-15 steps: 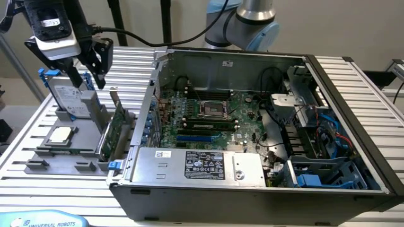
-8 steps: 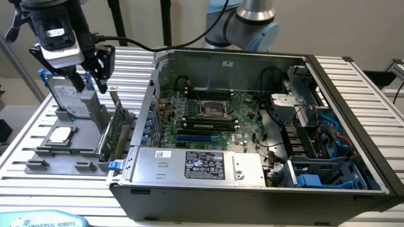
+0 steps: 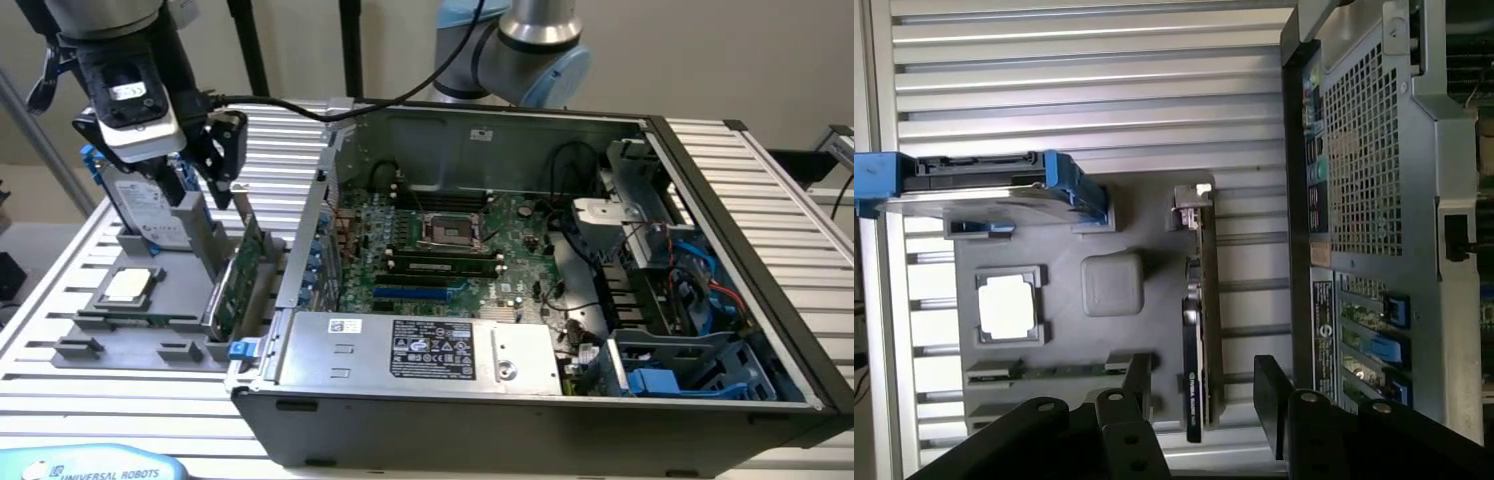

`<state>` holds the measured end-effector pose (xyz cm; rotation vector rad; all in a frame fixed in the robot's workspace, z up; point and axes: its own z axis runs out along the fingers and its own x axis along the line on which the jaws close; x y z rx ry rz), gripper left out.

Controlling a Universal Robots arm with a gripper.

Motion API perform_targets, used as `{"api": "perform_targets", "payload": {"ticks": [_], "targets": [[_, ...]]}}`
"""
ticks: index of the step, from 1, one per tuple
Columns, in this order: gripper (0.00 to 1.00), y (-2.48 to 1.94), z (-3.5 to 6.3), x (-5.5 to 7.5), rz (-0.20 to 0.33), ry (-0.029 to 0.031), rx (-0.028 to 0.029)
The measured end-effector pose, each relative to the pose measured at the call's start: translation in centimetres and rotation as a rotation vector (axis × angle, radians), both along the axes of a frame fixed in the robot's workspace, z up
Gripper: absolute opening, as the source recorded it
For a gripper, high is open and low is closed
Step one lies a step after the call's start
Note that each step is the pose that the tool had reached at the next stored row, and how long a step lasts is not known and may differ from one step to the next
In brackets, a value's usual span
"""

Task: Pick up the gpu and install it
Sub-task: 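Pick up the gpu and move the gpu toward the slot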

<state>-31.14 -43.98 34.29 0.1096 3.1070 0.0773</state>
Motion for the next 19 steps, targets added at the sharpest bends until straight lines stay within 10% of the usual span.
{"api": "perform_targets", "payload": {"ticks": [19], "targets": [[0.54, -0.88, -3.45, 0.0, 0.0, -0.0065, -0.0001]]}}
